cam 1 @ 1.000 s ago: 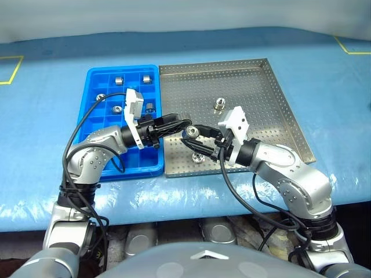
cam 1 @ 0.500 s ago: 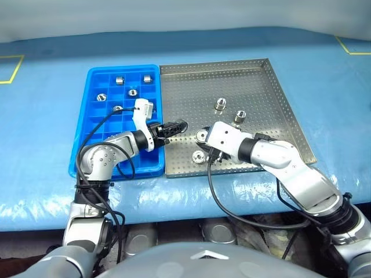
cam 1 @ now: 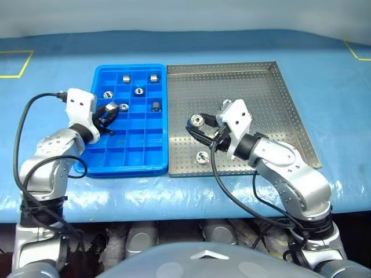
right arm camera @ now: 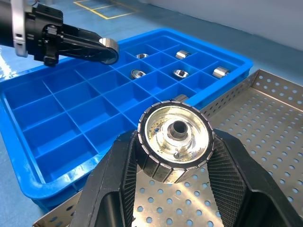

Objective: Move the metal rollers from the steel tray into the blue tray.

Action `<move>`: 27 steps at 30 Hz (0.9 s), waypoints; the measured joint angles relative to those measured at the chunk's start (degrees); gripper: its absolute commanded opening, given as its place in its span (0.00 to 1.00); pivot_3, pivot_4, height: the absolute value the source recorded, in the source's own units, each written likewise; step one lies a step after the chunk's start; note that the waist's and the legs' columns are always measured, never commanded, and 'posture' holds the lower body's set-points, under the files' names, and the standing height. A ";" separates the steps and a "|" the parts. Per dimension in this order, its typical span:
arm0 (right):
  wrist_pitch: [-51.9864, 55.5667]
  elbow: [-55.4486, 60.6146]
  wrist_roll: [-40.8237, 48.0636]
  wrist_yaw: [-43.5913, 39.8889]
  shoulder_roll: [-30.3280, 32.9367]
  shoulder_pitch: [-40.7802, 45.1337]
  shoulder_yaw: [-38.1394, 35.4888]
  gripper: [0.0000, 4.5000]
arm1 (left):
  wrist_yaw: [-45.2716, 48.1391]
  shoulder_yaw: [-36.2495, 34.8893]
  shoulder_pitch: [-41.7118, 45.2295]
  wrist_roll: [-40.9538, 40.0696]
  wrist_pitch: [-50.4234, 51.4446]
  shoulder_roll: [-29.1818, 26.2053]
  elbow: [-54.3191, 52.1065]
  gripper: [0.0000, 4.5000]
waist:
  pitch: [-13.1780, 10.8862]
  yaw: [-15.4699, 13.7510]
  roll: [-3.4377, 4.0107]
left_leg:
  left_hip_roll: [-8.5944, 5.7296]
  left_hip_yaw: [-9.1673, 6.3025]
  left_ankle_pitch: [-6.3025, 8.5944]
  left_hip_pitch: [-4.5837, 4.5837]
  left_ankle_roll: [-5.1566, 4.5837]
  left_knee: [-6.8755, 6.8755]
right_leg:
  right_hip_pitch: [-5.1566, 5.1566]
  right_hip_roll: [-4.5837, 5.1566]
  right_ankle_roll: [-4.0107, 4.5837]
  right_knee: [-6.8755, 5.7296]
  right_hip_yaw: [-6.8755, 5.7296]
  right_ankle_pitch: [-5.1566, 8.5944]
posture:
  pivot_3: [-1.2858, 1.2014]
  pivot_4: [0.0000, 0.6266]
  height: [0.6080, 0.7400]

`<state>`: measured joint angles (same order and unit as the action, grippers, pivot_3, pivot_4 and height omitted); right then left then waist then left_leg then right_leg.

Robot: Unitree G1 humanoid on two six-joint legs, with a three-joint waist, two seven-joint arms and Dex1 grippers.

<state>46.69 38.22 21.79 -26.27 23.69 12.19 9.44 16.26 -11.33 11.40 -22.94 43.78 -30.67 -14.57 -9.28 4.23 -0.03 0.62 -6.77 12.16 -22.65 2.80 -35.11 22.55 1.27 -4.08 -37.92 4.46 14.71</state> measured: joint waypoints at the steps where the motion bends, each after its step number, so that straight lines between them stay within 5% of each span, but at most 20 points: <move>1: -0.01 -0.19 -0.01 0.03 -0.05 0.00 0.07 0.40 | -1.71 -1.07 0.36 0.19 -0.04 2.20 1.29 0.30 | 0.00 -0.30 0.01 | -0.02 0.00 0.00 -0.01 0.00 0.00 | -0.01 0.03 0.01 0.00 0.01 -0.01 | 0.52 0.24 1.00; 8: -0.64 -1.53 0.35 -0.86 -0.89 0.03 1.25 0.40 | -7.96 -0.98 2.55 3.94 -1.93 8.65 6.21 0.30 | 0.03 -1.17 -0.05 | -0.08 -0.06 0.00 -0.03 0.01 0.00 | -0.02 0.10 0.26 0.02 -0.10 -0.16 | 0.51 0.24 1.00; 16: -1.05 -1.61 0.32 -0.58 -0.60 0.03 0.99 0.40 | -7.37 0.16 2.57 5.97 -2.73 8.59 8.40 0.86 | 0.07 -0.55 0.00 | -0.01 -0.07 -0.01 0.06 0.02 0.00 | -0.05 0.07 0.09 -0.06 -0.18 -0.06 | 0.51 0.24 1.00; 22: -1.05 -1.63 0.36 0.34 -0.79 0.04 0.27 0.40 | -4.81 -4.63 2.25 1.66 -2.81 8.48 4.00 0.86 | 0.06 -0.26 -0.01 | 0.00 -0.08 -0.01 0.01 0.02 0.04 | -0.01 0.08 0.20 -0.05 -0.19 -0.10 | 0.51 0.24 1.00; 27: -0.99 -1.95 1.19 0.00 -2.06 1.32 1.34 0.40 | 5.79 -11.21 2.23 -14.50 -0.96 6.77 -4.30 0.86 | 0.06 -0.31 -0.01 | -0.02 -0.07 -0.01 -0.02 0.02 0.03 | -0.02 0.11 0.19 -0.01 -0.20 -0.09 | 0.51 0.24 1.00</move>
<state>45.70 36.27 22.98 -26.27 21.63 13.51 10.78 22.05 -22.53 13.63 -37.44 42.82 -23.90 -18.86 -9.23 3.92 -0.04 0.59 -6.84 12.15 -22.67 2.83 -35.08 22.53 1.38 -3.88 -37.92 4.26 14.62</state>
